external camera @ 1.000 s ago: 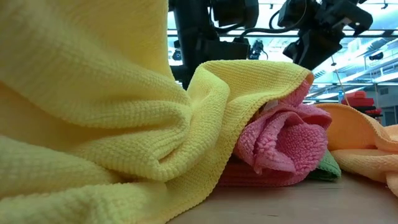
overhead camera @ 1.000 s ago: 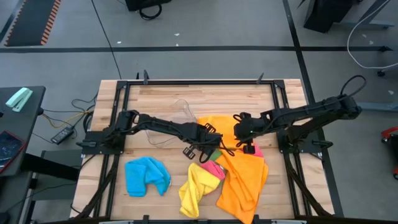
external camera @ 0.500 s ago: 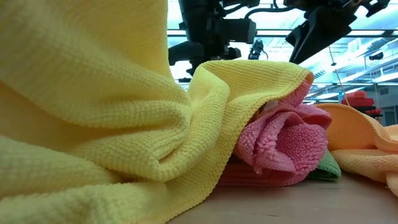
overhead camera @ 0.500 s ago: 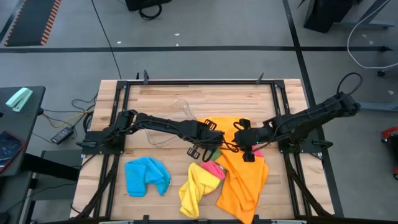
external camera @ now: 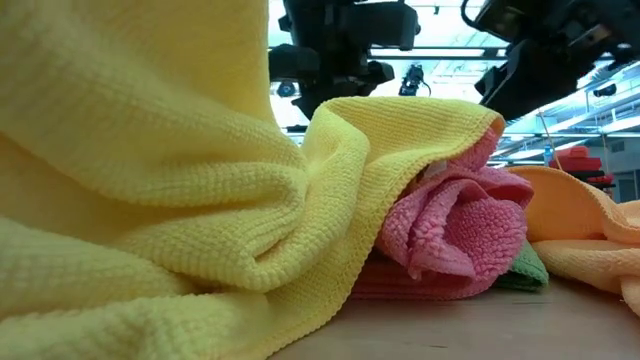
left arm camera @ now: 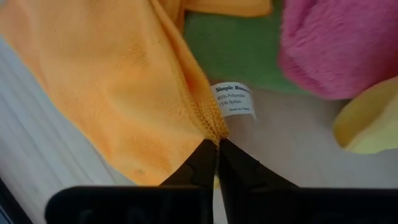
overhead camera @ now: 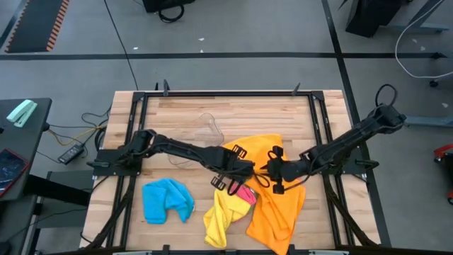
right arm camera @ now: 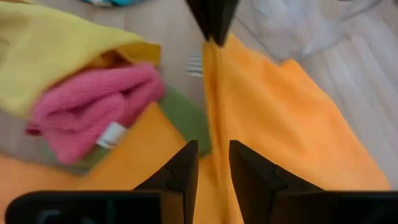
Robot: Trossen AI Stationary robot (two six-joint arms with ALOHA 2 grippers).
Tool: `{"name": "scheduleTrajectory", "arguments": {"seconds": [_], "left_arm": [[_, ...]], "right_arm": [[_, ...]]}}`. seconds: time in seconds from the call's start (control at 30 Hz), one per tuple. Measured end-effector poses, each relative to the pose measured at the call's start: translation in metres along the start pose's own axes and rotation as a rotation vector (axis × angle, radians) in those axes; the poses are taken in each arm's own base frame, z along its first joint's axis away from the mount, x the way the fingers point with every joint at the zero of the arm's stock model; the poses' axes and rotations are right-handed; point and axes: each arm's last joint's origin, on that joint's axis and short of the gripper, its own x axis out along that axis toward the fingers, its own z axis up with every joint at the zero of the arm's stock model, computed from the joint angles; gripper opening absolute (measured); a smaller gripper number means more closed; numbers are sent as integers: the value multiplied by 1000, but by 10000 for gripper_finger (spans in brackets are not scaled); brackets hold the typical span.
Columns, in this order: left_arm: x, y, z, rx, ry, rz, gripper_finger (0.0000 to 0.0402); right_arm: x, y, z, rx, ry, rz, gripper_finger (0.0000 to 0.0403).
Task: Fold microfiber towels
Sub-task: Fold the orange microfiber towel
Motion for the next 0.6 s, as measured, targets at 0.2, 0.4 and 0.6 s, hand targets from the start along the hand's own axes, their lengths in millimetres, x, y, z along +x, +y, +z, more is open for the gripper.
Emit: {"name": "scheduleTrajectory", "arguments": {"seconds": [0.2,0.4,0.6], "left_arm": [[-3,-9,8,14,-37,9,17],[-4,-13,11,-33,-75,-36,22],[-4,-13,15,-73,-137,-93,13]], "right_arm": [[1,4,-12,29,4,17,105],[3,19,-11,-22,-62,57,133],[22,26,-19,-87,-62,-26,150]]}}
